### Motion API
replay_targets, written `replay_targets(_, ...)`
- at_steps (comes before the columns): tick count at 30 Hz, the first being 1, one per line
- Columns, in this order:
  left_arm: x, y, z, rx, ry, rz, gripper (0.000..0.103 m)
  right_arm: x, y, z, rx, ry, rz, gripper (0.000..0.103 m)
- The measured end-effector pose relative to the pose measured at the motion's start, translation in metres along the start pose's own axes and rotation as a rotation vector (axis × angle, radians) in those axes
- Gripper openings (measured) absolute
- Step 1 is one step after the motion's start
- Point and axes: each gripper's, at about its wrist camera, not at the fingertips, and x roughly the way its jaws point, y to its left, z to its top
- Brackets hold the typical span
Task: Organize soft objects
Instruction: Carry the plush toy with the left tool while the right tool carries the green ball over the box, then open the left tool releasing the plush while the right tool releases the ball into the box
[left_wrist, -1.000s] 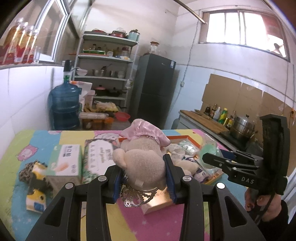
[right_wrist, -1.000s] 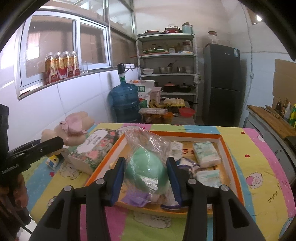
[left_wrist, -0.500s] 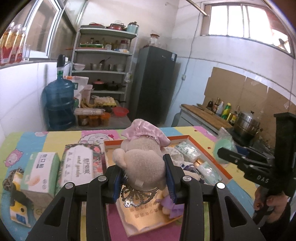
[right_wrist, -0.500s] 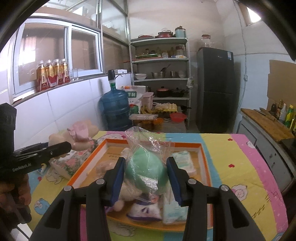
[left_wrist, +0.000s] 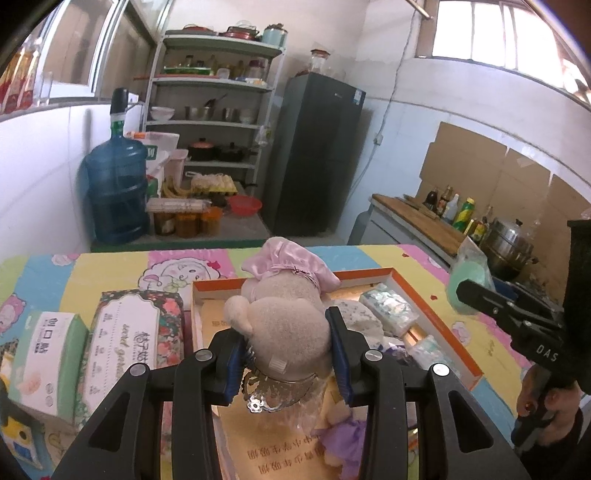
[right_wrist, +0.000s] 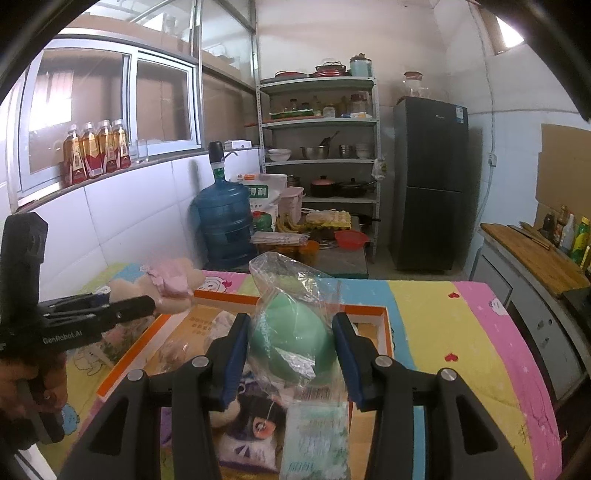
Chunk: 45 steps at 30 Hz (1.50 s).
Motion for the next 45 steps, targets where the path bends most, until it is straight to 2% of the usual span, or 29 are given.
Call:
replay_targets(6,0.022,0.005,0.004,-0.030,0.037,0.008,0.041,0.027,-0.005,0.010,-0.001,0.035,0.040,0.046)
replay_targets(11,0.037,0.008,0.004,-0.055,0.069,0.004,0.041,0.061,-0.006,0.015,-0.018,0.100,0.030,0.046)
replay_targets(21,0.060,0.016,-0.001,-0.091,0.126,0.005,0.041,0.103,-0.008,0.008,0.004,0.202,0.059,0.046)
replay_targets(30,0.070,0.021,-0.006,-0.107,0.166,0.012,0.041,0.119,-0.006,-0.005,0.004,0.278,0.094,0.047)
replay_targets(36,0.075,0.021,-0.007,-0.124,0.197,-0.018,0.043,0.121,-0.005,-0.008,-0.003,0.299,0.102,0.048)
replay_targets(40,0.077,0.021,-0.010,-0.124,0.207,-0.032,0.046,0.123,-0.004,-0.008,-0.005,0.305,0.100,0.051)
replay_targets(45,0.075,0.014,-0.013,-0.109,0.202,-0.037,0.058,0.124,-0.004,-0.008,-0.003,0.303,0.099,0.055)
